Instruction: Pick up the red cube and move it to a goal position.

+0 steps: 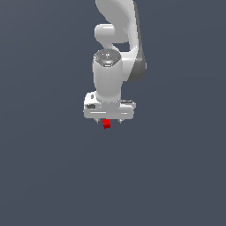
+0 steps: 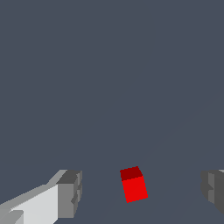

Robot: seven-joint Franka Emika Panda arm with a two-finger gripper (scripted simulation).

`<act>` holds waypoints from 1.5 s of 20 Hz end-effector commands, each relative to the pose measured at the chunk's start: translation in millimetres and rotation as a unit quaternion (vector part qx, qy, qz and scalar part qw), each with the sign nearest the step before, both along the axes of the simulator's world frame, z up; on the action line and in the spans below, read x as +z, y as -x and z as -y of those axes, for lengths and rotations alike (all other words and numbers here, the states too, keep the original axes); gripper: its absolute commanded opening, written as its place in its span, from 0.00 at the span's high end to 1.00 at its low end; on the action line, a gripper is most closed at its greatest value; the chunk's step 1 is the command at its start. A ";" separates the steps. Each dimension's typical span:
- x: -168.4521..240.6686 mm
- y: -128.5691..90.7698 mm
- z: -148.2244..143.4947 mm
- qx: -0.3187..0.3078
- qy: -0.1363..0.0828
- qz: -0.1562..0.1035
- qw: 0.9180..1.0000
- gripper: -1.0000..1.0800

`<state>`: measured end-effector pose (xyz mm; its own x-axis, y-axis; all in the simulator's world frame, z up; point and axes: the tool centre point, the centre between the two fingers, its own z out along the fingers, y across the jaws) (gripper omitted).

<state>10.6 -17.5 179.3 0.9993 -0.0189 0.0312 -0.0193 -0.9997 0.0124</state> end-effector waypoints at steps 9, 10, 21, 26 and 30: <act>-15.8 9.6 1.1 0.011 -0.001 -0.002 1.000 0.04; -20.0 12.2 1.4 0.014 -0.001 -0.002 1.000 0.04; -97.0 58.0 10.1 0.070 -0.003 -0.010 0.998 0.04; -129.7 76.5 15.3 0.093 -0.004 -0.013 0.996 0.04; -147.0 85.7 18.7 0.105 -0.005 -0.015 0.994 0.04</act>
